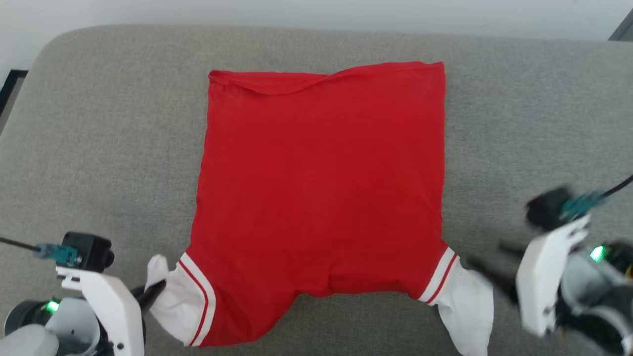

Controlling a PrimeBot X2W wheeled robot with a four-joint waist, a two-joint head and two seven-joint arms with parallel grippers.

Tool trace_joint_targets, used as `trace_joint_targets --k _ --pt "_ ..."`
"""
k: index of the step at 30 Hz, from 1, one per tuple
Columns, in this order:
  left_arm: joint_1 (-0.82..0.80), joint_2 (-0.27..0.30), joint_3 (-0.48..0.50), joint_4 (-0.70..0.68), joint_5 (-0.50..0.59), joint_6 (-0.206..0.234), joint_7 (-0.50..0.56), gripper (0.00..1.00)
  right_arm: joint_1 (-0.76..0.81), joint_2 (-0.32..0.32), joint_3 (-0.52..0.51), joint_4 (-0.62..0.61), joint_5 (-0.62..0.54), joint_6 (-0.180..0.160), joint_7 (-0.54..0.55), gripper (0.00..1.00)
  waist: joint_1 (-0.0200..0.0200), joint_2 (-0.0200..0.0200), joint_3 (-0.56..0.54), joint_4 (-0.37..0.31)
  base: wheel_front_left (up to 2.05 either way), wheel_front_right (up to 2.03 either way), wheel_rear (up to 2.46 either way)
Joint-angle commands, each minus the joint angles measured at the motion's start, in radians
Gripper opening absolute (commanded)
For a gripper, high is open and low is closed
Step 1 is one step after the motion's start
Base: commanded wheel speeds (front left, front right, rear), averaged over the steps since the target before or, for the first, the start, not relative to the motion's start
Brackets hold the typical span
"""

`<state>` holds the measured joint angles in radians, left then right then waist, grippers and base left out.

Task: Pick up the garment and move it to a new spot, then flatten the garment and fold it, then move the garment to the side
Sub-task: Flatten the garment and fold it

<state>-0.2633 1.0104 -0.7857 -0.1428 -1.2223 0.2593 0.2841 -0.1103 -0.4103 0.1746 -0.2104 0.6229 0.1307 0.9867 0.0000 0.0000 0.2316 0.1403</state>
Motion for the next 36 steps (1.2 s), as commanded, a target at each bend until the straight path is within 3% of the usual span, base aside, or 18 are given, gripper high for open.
trace_joint_targets --k 1,5,10,23,36 --pt "-0.022 -0.009 0.006 0.001 0.016 -0.011 -0.009 0.00 -0.032 0.019 -0.033 -0.026 -0.018 0.000 -0.006 1.00 0.0000 0.0000 0.013 0.009 0.00 0.00 0.00" --pt "-0.064 -0.031 0.002 0.006 0.033 -0.033 -0.005 0.00 -0.158 0.095 -0.130 -0.038 -0.104 0.000 -0.053 1.00 0.0000 0.0000 0.047 0.032 0.00 0.00 0.00" --pt "-0.113 -0.066 -0.012 0.020 0.060 -0.061 0.009 0.00 -0.345 0.134 -0.146 0.079 -0.182 0.000 -0.114 1.00 0.0000 0.0000 0.085 0.065 0.00 0.00 0.00" --pt "-0.238 -0.190 -0.061 0.101 0.121 -0.145 0.032 0.00 -0.772 0.075 -0.121 0.691 -0.300 0.000 -0.274 1.00 0.0000 0.0000 0.161 0.188 0.00 0.00 0.00" --pt "-0.308 -0.299 -0.090 0.200 0.139 -0.216 0.018 0.00 -0.936 0.068 -0.121 1.115 -0.316 0.000 -0.197 1.00 0.0000 0.0000 0.241 0.281 0.00 0.00 0.00"
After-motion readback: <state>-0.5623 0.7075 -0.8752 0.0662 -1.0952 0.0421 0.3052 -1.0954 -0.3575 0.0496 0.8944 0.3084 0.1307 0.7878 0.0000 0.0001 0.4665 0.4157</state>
